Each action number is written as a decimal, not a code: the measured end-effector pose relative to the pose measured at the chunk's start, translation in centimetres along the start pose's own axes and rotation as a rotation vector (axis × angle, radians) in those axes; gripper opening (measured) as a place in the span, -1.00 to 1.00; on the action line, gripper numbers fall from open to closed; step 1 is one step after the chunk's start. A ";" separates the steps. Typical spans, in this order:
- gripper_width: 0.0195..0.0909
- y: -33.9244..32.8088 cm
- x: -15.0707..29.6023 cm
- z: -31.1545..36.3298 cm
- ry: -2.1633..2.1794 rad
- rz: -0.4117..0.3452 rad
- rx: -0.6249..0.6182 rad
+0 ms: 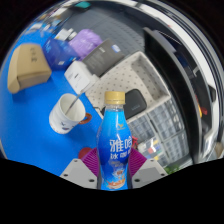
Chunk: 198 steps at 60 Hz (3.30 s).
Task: Pour water
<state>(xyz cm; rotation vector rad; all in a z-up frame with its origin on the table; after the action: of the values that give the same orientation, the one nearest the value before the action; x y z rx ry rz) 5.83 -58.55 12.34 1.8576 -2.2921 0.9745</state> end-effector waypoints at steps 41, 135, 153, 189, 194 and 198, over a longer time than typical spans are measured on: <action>-0.59 5.0 3.4 -1.7 -0.997 0.141 -0.125; 0.27 6.3 -1.6 0.1 0.951 -0.249 0.068; 0.63 -0.8 -2.0 3.5 0.913 -0.153 0.100; 0.70 -11.0 4.7 0.3 0.940 -0.069 0.087; 0.69 -11.3 4.7 -0.1 0.949 -0.070 0.085; 0.69 -11.4 4.6 -0.2 0.950 -0.073 0.080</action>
<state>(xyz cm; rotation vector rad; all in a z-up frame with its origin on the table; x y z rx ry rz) 14.65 -63.44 19.41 1.0773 -1.5983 1.5074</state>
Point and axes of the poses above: the point between the fingertips, and its own axes, seen from behind it with the camera up: z to the left, x up, y forward, the way the camera looks, the point moved 5 cm from there along -y, backward, against the way the camera looks, and after that the axes turned 5 degrees about -y, right-handed, at the moved point
